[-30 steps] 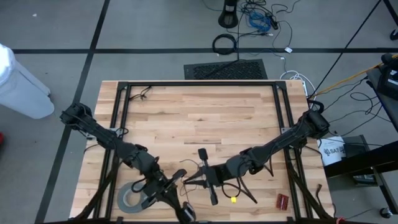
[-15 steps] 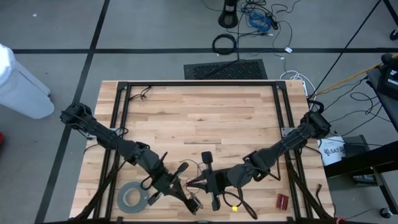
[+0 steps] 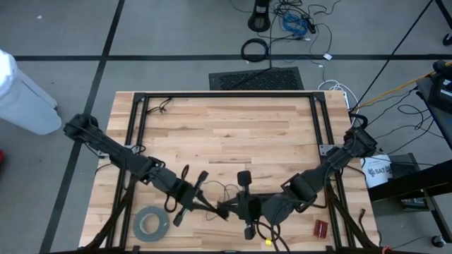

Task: Coil cords
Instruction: Coil the black wire onto the spool

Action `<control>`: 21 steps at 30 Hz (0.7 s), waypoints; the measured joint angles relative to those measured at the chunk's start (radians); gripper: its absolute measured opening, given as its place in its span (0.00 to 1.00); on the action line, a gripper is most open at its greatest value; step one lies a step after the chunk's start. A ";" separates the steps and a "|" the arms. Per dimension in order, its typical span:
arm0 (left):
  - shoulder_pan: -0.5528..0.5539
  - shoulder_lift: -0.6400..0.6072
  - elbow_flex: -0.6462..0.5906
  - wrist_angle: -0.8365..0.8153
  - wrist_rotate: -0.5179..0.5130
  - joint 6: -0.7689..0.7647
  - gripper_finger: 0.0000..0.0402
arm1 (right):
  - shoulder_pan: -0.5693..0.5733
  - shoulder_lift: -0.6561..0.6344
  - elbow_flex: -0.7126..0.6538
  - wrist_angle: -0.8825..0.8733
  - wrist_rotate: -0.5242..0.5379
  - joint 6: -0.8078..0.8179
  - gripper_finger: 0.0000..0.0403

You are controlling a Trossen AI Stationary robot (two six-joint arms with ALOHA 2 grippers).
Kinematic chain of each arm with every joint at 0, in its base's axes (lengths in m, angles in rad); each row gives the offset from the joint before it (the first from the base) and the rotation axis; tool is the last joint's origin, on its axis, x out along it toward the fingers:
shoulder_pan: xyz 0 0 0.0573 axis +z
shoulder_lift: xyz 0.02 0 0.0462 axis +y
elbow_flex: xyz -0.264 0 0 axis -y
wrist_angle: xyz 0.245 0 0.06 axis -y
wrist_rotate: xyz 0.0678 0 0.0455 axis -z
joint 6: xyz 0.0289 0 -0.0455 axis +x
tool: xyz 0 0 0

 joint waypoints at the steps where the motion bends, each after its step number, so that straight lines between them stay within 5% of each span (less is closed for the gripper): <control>1: -0.001 -0.010 0.000 -0.013 -0.015 -0.010 0.00 | 0.004 0.000 0.006 -0.011 0.010 0.001 0.00; 21: -0.011 -0.074 0.000 -0.157 -0.208 -0.095 0.00 | 0.017 0.000 0.031 -0.198 0.046 0.129 0.00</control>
